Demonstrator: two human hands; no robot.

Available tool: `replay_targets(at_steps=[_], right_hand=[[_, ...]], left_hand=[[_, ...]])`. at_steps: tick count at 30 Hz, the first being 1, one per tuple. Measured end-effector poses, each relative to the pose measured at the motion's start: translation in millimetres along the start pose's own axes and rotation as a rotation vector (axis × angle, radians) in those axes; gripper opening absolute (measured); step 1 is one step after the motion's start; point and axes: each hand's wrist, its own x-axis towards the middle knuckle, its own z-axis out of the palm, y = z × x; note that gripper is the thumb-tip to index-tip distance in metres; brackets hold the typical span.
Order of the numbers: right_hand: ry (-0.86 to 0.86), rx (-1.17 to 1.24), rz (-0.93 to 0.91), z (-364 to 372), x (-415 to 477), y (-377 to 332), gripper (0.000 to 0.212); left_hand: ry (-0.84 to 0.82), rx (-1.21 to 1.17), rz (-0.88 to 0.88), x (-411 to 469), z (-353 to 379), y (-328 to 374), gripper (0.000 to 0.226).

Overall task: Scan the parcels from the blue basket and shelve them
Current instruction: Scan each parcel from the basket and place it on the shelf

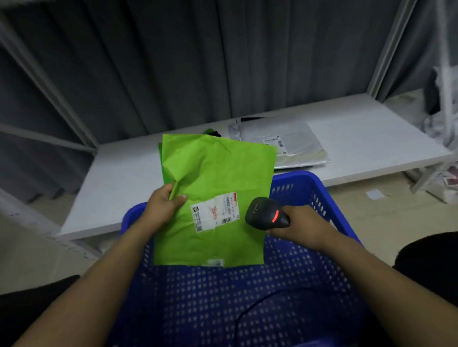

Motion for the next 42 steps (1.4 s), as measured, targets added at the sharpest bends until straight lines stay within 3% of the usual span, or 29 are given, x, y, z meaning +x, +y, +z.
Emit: replay_targets(at_steps=[6,12,29,32,36,39,42], right_hand=[[-0.006,-0.177,-0.128,-2.1,-9.7,-13.1,0.028],[-0.030,-0.137,-0.183,10.7,-9.8,-17.6,0.024],[-0.029,-0.139,-0.243,5.4,-8.4,-17.0,0.024],[0.016,-0.069,-0.218,-1.2,-6.4,-18.2,0.024],[0.119,0.156,-0.126,-10.6,7.5,-15.9,0.027],[0.182,0.323,-0.030,-23.5,24.4,-19.6,0.028],[0.126,0.532,0.052,-37.5,43.3,-23.2,0.025]], left_hand=[[-0.031,0.110,0.005,8.5,-52.2,23.8,0.022],[-0.103,0.184,0.001,7.7,-79.7,35.6,0.017],[-0.213,0.253,-0.017,17.2,-62.8,47.8,0.017],[-0.145,0.215,-0.008,19.6,-58.6,44.4,0.017],[0.078,0.137,-0.031,26.4,-48.6,27.9,0.018],[0.210,-0.032,-0.106,36.0,-42.0,12.4,0.015],[0.297,-0.287,-0.212,49.7,-32.6,4.8,0.017]])
